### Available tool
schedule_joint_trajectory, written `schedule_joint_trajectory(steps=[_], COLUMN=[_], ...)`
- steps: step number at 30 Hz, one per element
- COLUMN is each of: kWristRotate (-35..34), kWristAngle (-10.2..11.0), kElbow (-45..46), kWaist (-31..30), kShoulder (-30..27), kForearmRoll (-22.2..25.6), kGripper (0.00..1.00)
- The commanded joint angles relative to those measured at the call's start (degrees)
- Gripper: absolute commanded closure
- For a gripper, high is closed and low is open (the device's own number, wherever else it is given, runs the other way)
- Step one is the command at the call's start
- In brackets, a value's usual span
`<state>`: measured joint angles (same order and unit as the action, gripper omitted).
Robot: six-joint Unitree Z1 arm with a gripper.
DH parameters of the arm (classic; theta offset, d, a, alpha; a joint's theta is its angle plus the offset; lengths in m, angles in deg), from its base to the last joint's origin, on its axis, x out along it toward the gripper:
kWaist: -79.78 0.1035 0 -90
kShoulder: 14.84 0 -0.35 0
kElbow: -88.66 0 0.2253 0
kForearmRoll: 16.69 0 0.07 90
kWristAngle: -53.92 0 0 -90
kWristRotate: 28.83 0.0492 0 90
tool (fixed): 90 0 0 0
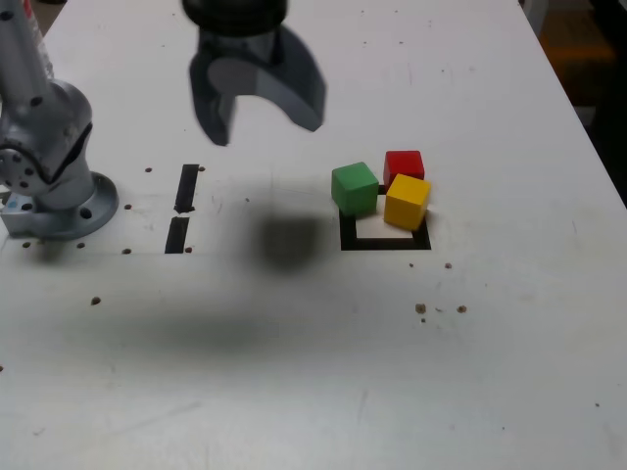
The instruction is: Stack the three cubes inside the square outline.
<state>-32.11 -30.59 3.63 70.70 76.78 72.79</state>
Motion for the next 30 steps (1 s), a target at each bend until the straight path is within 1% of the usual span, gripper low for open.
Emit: schedule_joint_trajectory(steps=[1,5,9,13,19,21,30], kWristRotate=[0.7,2.6,4.9,7.2,9.5,10.8,13.9], kWristAngle=[-0.2,-1.0,-1.4,-2.1,-3.5,-4.0,-5.3], kElbow=[-1.9,-4.8,-10.6,-18.9,-25.5,-29.1,-36.7], kWaist=[0.1,-0.4,-2.0,-3.9,-4.3,-4.3,-4.3], kShoulder=[0.9,3.0,7.2,12.2,16.9,20.5,27.9], kForearmRoll=[0.5,0.7,0.7,0.7,0.7,0.5,0.1], kGripper=[0.1,0.1,0.11,0.11,0.11,0.11,0.11])
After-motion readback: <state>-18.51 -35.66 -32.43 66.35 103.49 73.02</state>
